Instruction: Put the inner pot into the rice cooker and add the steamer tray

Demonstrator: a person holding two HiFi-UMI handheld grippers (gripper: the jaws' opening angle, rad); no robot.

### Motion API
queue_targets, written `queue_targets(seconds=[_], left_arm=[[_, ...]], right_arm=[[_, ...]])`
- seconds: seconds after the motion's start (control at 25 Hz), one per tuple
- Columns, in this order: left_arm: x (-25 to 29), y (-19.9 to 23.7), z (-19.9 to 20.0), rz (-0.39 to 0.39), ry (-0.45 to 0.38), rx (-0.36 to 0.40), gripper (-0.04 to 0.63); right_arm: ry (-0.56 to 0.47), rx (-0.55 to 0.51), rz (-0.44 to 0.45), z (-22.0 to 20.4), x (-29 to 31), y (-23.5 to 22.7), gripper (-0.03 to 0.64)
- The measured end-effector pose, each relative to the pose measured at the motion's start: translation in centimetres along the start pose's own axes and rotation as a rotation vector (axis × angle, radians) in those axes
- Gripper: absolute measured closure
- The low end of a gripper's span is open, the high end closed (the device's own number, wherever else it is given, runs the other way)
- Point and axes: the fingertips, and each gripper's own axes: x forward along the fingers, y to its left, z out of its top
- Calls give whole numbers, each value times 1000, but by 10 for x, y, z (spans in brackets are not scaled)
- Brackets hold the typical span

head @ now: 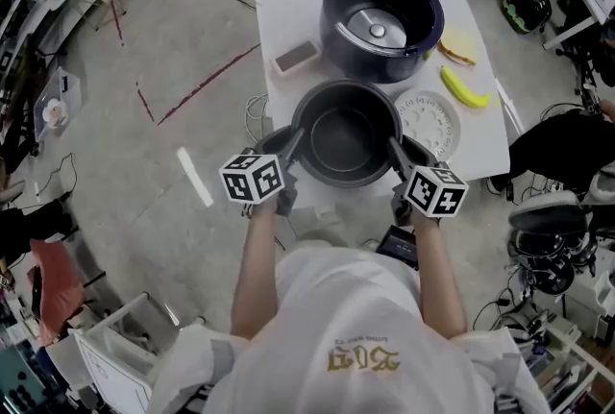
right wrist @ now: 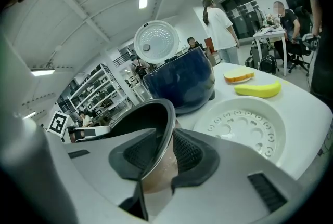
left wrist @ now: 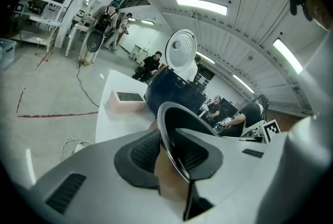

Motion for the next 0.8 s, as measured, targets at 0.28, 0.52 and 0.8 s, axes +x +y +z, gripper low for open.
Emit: queue_targets(seconds=[0.28,0.52,0.8], left_arm=[[-7,-4,1,-24,-35,-73,506],[-7,-6,0,-26,-60,-89,512],[-15,-18,4,-37,-95,-94,523]], right_arm=[[-14,34,5,-1,-6,1,518],[-30,65,24,0,-9,-1,529],[-51,86,11,6,-20,0,548]])
